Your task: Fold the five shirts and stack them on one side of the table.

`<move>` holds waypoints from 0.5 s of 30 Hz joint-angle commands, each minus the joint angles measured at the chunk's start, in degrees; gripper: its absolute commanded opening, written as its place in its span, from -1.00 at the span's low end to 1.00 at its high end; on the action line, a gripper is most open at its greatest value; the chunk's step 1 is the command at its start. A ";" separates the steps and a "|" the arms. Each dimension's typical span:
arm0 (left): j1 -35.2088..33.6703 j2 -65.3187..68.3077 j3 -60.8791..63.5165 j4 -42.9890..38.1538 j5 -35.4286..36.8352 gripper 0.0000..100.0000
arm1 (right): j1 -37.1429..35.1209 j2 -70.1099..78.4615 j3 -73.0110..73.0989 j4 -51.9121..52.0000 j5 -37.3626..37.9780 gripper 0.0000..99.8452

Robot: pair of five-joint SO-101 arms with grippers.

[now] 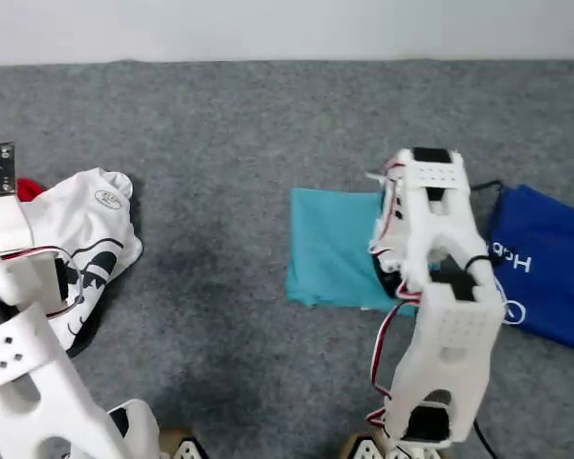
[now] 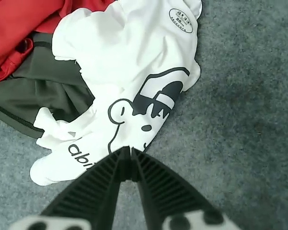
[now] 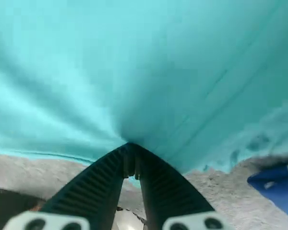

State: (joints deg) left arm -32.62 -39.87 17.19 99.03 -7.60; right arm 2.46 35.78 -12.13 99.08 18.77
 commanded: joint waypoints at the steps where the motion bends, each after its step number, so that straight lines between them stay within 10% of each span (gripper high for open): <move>1: -0.26 -0.88 0.13 1.32 -0.35 -0.99 | 5.05 0.57 -1.58 1.10 2.55 -0.98; 15: -0.26 -0.79 0.22 1.32 -0.26 -0.99 | 3.12 -12.88 -9.23 -1.80 -0.35 -0.75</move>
State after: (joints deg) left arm -32.62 -39.87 17.63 99.03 -7.60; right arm 6.07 26.90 -18.99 99.43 21.41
